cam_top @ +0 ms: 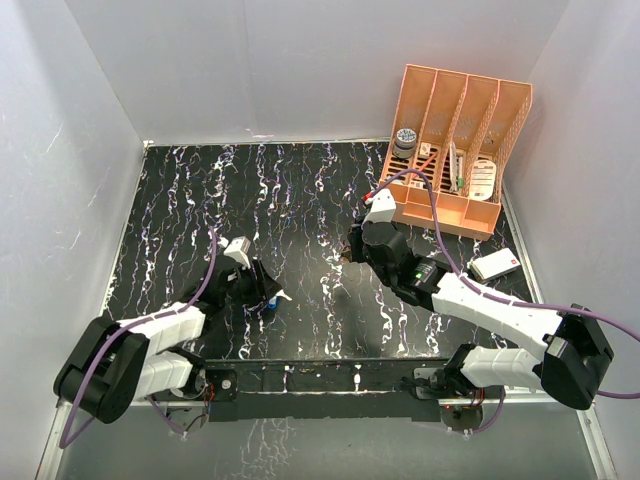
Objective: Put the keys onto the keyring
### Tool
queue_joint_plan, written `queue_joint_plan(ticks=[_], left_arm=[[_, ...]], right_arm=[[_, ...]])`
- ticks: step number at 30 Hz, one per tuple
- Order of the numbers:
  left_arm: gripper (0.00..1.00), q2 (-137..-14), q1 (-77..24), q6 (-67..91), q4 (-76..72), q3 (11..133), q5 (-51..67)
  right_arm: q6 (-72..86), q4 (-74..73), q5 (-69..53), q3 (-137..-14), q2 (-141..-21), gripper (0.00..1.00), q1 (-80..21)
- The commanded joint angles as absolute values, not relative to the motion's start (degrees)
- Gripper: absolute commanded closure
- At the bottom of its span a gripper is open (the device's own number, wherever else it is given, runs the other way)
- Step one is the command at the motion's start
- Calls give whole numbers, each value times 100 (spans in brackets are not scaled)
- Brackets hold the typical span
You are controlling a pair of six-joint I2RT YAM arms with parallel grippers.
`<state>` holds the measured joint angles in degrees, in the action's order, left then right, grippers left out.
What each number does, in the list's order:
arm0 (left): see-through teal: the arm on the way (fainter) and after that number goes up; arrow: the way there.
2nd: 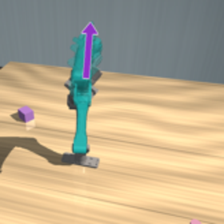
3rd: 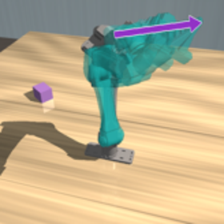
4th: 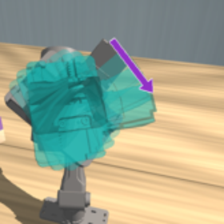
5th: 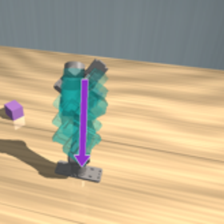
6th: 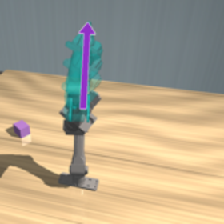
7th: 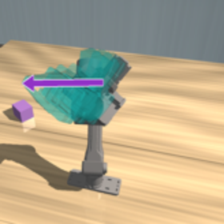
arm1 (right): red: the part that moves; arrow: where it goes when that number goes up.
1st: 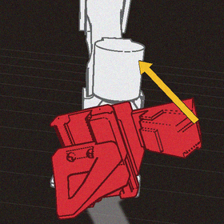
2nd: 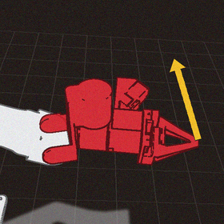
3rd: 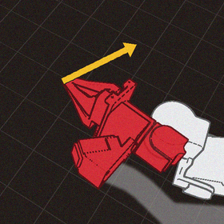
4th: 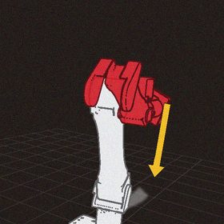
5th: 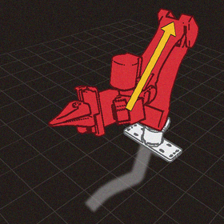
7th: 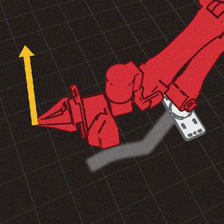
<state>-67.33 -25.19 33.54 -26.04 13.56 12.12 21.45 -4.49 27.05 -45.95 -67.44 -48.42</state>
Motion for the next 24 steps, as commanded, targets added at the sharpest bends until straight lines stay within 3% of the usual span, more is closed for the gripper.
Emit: queue_joint_plan(ticks=[1, 24], left_arm=[[56, -6792, -2479, 3394, -2595, 1538, 1383], [59, -7721, -2472, 3471, -3677, 1467, 1644]], right_arm=[[2136, -149, 2795, -4627, -6674, 100, -4852], [2136, -187, 2850, -4578, -6610, 100, -4852]])
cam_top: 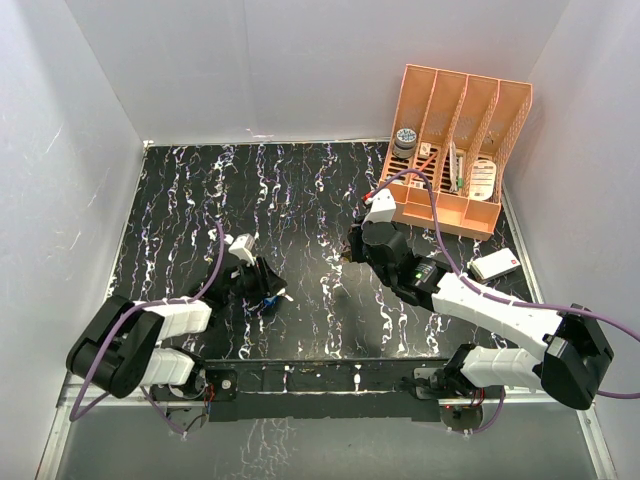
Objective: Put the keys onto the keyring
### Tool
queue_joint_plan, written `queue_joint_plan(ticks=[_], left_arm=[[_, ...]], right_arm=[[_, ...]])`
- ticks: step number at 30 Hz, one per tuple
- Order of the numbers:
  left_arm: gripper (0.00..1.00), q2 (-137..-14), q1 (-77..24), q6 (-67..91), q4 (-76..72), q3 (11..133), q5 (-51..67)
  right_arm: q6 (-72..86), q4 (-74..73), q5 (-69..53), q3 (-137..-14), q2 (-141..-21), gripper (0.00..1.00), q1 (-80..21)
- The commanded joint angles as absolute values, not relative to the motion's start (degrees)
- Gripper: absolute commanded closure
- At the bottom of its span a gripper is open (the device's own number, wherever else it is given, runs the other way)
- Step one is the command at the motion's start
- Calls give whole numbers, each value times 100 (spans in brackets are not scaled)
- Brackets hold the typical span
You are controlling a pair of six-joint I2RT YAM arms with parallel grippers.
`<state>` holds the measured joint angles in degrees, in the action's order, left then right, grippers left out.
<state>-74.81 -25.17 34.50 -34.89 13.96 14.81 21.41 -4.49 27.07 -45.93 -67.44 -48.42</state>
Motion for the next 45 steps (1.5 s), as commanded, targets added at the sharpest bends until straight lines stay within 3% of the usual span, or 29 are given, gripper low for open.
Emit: queue_joint_plan(ticks=[1, 24, 36, 45], left_arm=[[59, -7766, -2478, 3486, -3721, 1472, 1681], [61, -8226, -2479, 3466, -4111, 1607, 1992], [53, -7031, -2479, 3220, -2761, 1701, 548], [56, -6481, -2487, 2867, -1969, 1811, 76]], right_arm=[[2136, -185, 2854, -4572, -6605, 100, -4852], [2138, -220, 2889, -4570, -6574, 100, -4852], [2137, -203, 2872, -4579, -6618, 100, -4852], [2134, -189, 2857, -4605, -6649, 100, -4852]])
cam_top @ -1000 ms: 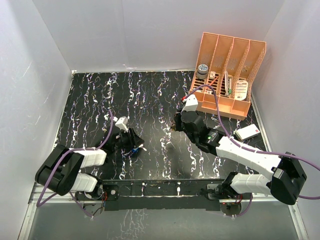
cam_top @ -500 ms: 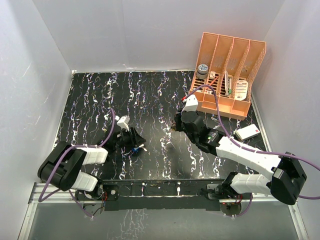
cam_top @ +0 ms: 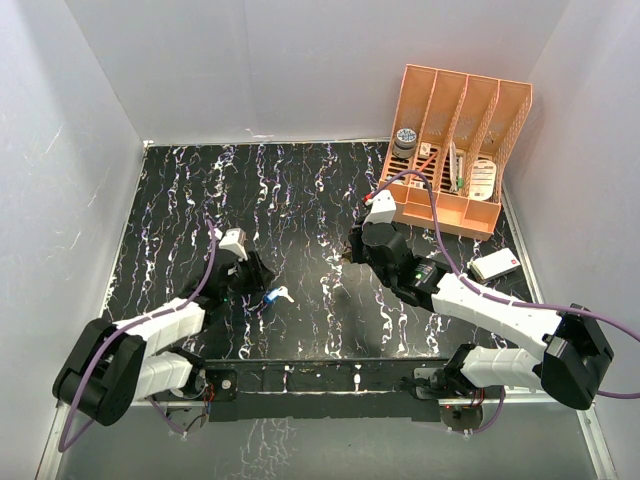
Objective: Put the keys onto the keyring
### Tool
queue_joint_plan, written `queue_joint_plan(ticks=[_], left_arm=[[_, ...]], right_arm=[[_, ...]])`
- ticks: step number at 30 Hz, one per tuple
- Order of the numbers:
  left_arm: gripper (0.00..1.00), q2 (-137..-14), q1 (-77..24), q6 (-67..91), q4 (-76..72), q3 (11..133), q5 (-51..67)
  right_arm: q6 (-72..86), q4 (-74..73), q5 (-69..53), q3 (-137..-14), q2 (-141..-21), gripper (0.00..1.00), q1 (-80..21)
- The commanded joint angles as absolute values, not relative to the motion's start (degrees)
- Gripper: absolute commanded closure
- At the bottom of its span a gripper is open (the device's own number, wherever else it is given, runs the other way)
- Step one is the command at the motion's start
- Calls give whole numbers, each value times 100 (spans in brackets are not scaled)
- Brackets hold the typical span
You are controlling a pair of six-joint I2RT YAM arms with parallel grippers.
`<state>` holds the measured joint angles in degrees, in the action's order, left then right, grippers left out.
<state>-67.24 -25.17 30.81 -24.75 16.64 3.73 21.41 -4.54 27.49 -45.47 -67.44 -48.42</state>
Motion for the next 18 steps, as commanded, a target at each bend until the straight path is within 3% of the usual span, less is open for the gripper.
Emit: queue_joint_plan(ticks=[1, 11, 18], left_arm=[[56, -6438, -2487, 2859, -1919, 1803, 57], [57, -6005, -2666, 2765, -1518, 1811, -248], [57, -6337, -3472, 2616, -1185, 2143, -1241]], right_arm=[[2136, -185, 2856, -4610, -6655, 100, -4852], [2135, -156, 2815, -4652, -6750, 100, -4852], [2136, -137, 2769, -4658, -6807, 100, -4852]])
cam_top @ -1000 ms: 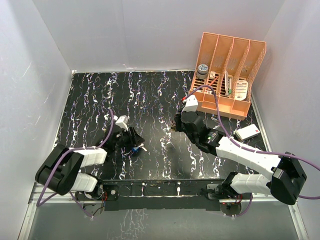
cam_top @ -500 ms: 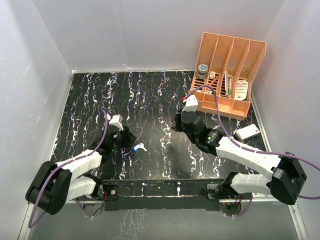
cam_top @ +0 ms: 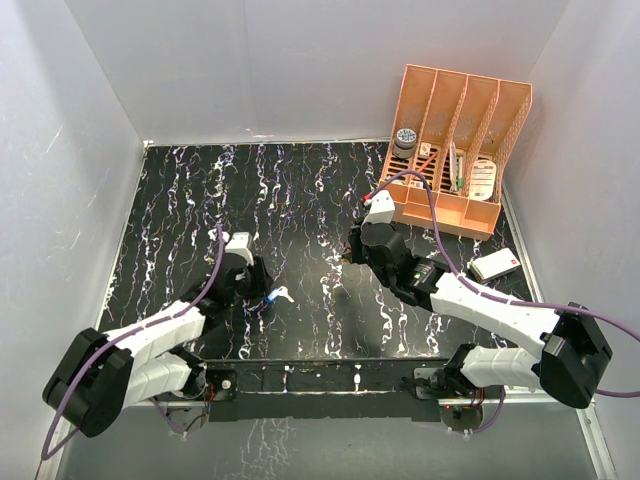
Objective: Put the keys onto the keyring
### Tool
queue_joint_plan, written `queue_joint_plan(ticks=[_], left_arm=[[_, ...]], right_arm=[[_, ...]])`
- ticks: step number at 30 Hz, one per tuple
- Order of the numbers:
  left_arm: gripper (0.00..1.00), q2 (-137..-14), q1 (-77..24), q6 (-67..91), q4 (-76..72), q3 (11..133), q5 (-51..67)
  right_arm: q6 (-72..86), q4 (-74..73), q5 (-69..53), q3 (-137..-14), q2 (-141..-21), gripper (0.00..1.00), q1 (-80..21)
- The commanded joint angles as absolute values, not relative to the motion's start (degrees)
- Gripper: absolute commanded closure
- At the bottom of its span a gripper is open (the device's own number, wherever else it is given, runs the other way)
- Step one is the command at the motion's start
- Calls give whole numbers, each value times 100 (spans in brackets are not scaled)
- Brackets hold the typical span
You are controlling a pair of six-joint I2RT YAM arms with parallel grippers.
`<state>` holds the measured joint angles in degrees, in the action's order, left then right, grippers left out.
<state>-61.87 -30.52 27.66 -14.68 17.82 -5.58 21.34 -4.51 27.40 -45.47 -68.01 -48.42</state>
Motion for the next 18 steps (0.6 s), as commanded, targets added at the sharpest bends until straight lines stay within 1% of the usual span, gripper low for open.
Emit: queue_joint_plan(ticks=[1, 8, 18], left_arm=[[57, -6418, -3566, 2612, -1183, 2189, -1328], [57, -6632, -3785, 2602, -1271, 2284, -1509], [57, -6638, -3908, 2567, -1221, 2303, -1576]], right_arm=[[2137, -141, 2773, -4658, -6803, 100, -4852], [2137, -160, 2812, -4641, -6771, 100, -4852], [2150, -153, 2828, -4622, -6772, 100, -4852]])
